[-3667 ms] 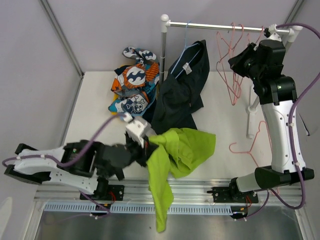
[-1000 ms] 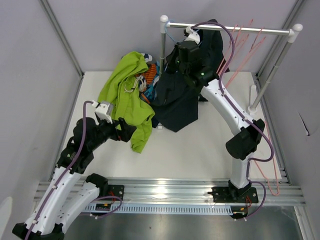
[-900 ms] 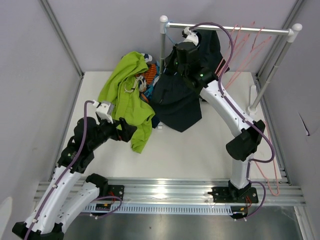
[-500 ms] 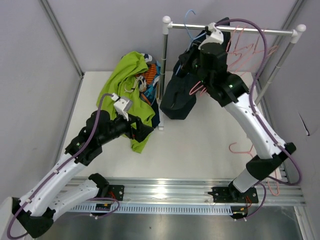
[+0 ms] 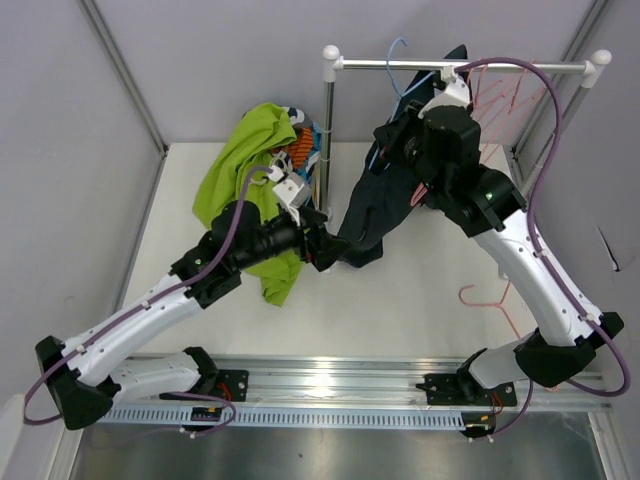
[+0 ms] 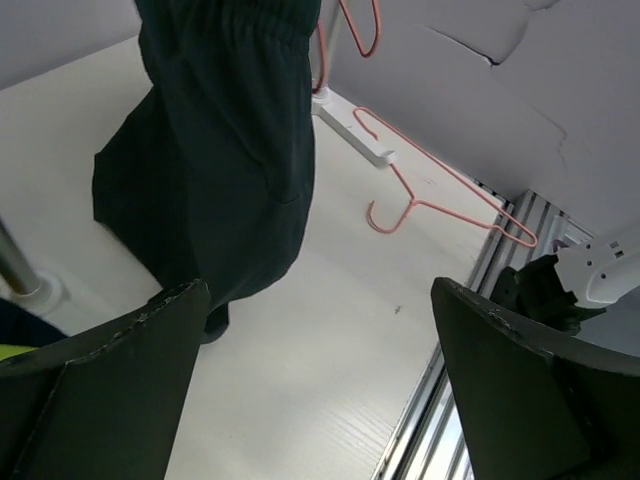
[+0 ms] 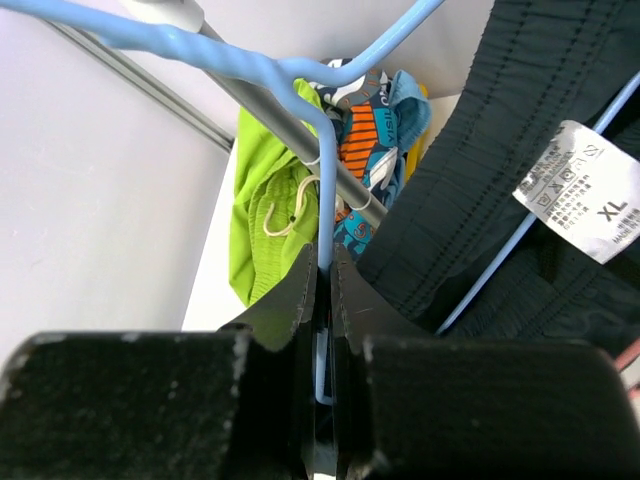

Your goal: Remove the shorts from the hanger

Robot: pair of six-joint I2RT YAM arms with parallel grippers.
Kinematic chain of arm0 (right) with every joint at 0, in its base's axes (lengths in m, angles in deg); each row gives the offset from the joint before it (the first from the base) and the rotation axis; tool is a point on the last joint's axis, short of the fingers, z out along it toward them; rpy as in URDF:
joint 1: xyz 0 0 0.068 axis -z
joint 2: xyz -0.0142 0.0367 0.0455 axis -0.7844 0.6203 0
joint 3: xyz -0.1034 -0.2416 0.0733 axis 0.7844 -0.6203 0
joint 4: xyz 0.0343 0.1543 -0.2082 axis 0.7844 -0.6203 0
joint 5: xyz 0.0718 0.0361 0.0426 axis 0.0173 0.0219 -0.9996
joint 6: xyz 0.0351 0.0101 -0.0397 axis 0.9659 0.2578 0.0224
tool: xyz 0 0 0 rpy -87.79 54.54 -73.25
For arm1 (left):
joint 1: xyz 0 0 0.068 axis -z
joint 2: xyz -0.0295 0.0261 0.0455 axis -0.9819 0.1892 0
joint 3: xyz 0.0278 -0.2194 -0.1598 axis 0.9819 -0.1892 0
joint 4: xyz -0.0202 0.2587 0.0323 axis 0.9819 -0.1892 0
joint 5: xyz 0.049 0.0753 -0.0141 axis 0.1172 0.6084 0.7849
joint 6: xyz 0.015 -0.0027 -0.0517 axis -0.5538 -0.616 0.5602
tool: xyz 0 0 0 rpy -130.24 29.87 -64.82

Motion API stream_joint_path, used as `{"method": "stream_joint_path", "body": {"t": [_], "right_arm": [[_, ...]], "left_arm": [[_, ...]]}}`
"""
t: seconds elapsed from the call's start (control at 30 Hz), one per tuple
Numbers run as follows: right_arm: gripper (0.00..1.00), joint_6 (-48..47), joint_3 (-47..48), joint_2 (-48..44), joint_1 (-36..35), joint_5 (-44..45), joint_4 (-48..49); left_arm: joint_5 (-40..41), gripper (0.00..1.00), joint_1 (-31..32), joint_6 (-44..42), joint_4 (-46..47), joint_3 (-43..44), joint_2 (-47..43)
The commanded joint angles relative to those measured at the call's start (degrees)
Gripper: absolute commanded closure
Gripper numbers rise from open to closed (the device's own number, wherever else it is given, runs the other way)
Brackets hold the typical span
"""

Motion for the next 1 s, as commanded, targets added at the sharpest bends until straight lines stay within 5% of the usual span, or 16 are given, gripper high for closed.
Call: {"method": "stream_joint_path", "body": {"t": [0.0, 0.27, 0.37, 0.53, 0.63, 0.67, 0.73, 0.97], "right_arm": [[1.0, -0.1, 1.1, -3.9, -0.2, 0.7, 7.2], [1.0, 2.0, 3.9, -4.5, -0.3, -0.8, 5.1], [1.0, 2.7, 3.7, -5.3, -0.2, -0.9, 4.9], [1.0, 3.3, 3.8, -6.5, -0.3, -1.1, 3.9], [1.0, 3.5, 3.8, -7.2, -0.2, -1.0, 3.7], [1.0, 3.4, 4.1, -7.2, -0.2, -0.9, 3.6], [1.0, 3.3, 4.2, -7.2, -0.2, -0.5, 3.5], [1.0, 3.4, 6.7, -5.4, 1.7, -1.8, 2.9]], "left_arm": [[-1.1, 0.01, 2.6, -0.9, 6.0, 1.7, 2.8], [0.8, 0.01, 4.5, -2.0, 13.2, -2.0, 8.0], [0.5, 0.12, 4.6, -2.2, 13.9, -1.2, 9.6], [1.7, 0.43, 5.1, -2.7, 14.7, -1.0, 11.7], [2.5, 0.66, 5.2, -2.8, 15.1, -1.7, 11.8], [3.1, 0.85, 5.3, -2.8, 15.4, -1.8, 11.8], [3.7, 0.99, 5.6, -2.4, 15.8, -3.0, 11.1], [7.2, 1.0, 8.9, -1.9, 16.7, -11.0, 4.4]]}}
